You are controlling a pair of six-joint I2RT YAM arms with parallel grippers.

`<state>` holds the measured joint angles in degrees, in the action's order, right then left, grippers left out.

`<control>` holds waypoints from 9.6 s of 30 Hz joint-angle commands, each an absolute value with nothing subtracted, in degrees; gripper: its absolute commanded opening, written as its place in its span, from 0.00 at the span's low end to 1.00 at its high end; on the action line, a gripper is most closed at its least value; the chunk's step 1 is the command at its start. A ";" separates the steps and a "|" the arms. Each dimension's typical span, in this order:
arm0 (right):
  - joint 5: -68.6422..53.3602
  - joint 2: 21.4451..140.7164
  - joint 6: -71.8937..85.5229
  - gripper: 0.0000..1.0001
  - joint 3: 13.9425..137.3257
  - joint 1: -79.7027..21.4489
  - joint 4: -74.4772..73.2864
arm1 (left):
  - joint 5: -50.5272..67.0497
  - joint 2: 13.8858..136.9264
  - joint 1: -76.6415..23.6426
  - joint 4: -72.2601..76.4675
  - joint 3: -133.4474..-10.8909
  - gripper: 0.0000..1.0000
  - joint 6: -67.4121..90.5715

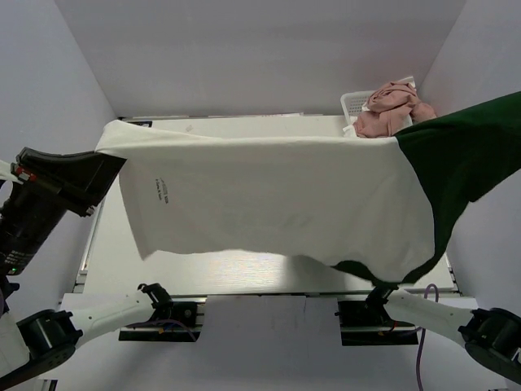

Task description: Fold and stack the t-shirts

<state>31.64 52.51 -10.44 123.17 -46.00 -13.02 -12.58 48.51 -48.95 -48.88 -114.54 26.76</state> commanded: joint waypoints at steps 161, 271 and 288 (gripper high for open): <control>4.49 87.90 21.00 0.00 64.27 -27.07 -14.50 | -0.88 83.06 3.96 -23.82 -48.43 0.00 41.40; -0.27 131.15 16.78 0.90 106.44 -28.13 -23.48 | -8.88 139.13 10.10 -43.33 -115.31 1.00 32.87; -10.71 116.01 23.46 0.90 88.34 -17.14 -11.87 | 5.05 129.81 8.00 -37.28 -113.48 1.00 30.33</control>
<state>-3.07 117.10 21.93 91.29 -17.47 -15.55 -3.57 136.03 9.93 -39.13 -115.15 31.73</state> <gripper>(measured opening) 0.905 0.997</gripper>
